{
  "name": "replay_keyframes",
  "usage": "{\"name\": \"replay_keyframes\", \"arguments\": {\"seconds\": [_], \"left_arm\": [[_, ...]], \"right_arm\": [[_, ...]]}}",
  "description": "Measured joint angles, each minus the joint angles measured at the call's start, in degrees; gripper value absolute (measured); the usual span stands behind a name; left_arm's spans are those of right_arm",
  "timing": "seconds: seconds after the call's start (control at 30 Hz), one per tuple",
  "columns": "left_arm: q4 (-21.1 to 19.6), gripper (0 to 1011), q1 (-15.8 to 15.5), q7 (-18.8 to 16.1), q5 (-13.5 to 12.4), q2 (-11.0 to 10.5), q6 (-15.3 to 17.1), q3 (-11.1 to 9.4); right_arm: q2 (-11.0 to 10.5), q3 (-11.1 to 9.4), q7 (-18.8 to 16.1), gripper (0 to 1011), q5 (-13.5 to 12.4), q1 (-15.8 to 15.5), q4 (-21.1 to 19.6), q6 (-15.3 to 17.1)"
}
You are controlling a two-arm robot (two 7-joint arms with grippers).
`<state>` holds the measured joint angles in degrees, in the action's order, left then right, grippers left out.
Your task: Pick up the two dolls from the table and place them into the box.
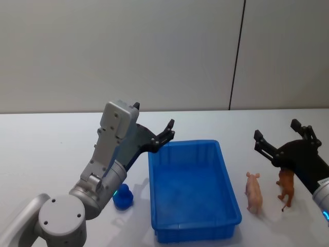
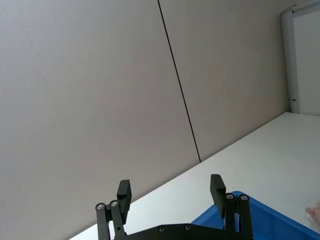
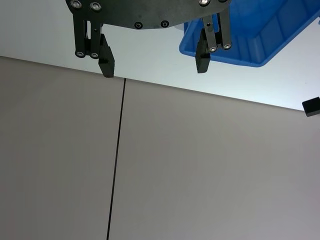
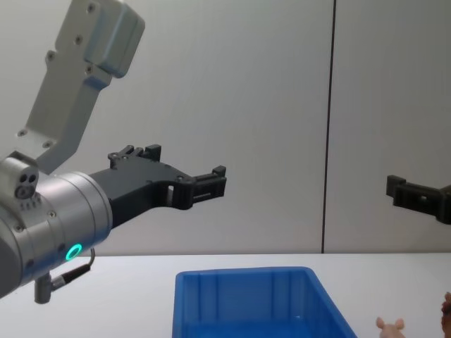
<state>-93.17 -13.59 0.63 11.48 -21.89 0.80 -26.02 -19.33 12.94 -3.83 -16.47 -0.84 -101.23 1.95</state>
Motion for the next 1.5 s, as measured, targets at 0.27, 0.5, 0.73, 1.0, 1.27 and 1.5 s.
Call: {"name": "replay_keyframes", "arguments": {"seconds": [0.27, 0.5, 0.73, 1.0, 1.27, 1.5], "left_arm": [[0.0, 1001, 0.0, 0.0, 0.0, 0.0, 0.0, 0.0], [0.0, 1001, 0.0, 0.0, 0.0, 0.0, 0.0, 0.0], [0.0, 1001, 0.0, 0.0, 0.0, 0.0, 0.0, 0.0], [0.0, 1001, 0.0, 0.0, 0.0, 0.0, 0.0, 0.0], [0.0, 1001, 0.0, 0.0, 0.0, 0.0, 0.0, 0.0], [0.0, 1001, 0.0, 0.0, 0.0, 0.0, 0.0, 0.0]], "right_arm": [[0.0, 0.0, 0.0, 1001, 0.0, 0.0, 0.0, 0.0], [0.0, 0.0, 0.0, 1001, 0.0, 0.0, 0.0, 0.0], [0.0, 0.0, 0.0, 1001, 0.0, 0.0, 0.0, 0.0], [0.0, 0.0, 0.0, 1001, 0.0, 0.0, 0.0, 0.0], [0.0, 0.0, 0.0, 1001, 0.0, 0.0, 0.0, 0.0], [0.0, 0.0, 0.0, 1001, 0.0, 0.0, 0.0, 0.0]]}}
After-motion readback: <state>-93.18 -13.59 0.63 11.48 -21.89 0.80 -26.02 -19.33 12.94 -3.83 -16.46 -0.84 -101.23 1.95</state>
